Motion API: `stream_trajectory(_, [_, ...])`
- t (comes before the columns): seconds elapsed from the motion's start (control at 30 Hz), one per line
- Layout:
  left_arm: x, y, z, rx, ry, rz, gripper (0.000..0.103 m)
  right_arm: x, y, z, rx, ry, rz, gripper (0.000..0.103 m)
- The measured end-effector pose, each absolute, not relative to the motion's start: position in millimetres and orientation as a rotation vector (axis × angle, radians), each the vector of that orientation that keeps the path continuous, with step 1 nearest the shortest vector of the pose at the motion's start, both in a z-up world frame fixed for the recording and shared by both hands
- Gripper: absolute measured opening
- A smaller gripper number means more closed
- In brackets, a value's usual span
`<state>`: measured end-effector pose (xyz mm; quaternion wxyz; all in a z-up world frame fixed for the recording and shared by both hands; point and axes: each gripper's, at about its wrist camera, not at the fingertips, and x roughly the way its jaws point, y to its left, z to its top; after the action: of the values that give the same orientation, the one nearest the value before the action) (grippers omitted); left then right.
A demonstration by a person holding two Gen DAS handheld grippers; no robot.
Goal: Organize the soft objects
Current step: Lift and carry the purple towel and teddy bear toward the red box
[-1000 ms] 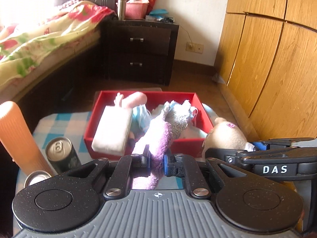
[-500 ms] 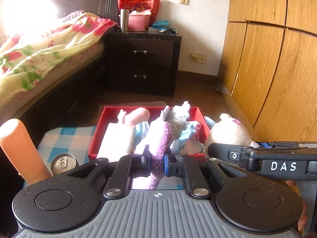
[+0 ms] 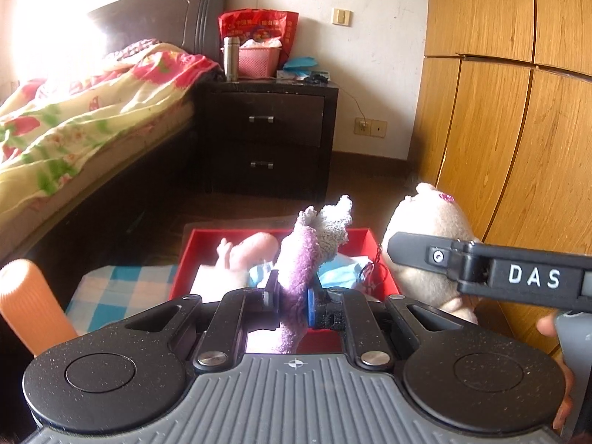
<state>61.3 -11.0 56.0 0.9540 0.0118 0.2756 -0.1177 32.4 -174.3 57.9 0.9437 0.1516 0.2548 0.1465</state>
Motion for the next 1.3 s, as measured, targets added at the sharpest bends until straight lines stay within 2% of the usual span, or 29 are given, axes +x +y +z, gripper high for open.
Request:
stream_trajectory(0.8, [108,-18,48,0.022,0.507,-0.221,0.012,96,-185,51,0.305,0.451,0.226,0.046])
stream_trajectory(1.3, [170,-22,17,-0.016,0.545,-0.235,0.011,150,-180,-7,0.321,0.535,0.214,0.047])
